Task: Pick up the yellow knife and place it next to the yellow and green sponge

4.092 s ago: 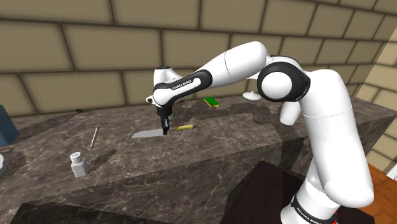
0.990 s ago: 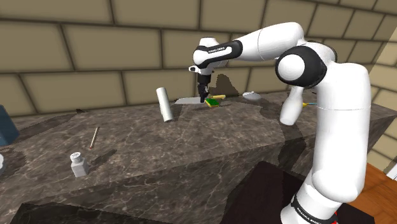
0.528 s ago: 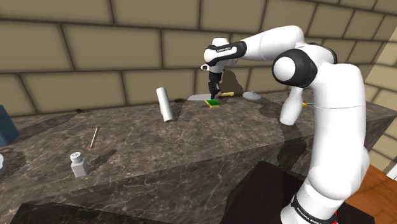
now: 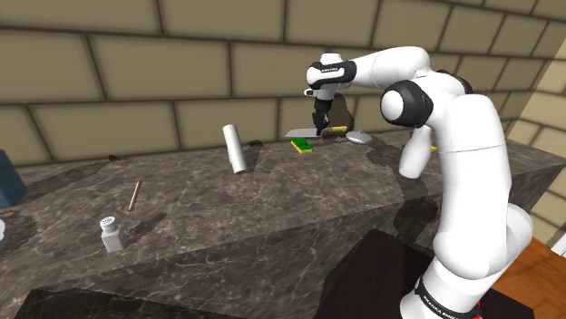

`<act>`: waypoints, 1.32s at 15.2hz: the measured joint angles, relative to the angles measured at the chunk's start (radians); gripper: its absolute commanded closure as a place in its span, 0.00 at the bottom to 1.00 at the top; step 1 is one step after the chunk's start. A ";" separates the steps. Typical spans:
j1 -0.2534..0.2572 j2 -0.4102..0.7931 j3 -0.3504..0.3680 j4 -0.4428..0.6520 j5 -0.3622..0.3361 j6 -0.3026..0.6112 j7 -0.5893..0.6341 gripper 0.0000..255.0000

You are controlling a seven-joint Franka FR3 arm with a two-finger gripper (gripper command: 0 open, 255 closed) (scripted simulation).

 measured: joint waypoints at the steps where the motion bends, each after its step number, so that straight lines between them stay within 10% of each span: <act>1: -0.015 0.016 -0.003 0.025 0.004 -0.011 -0.016 1.00; 10: -0.207 0.302 -0.012 0.499 0.050 -0.203 -0.154 1.00; 20: -0.197 0.292 -0.013 0.349 0.053 -0.066 -0.173 1.00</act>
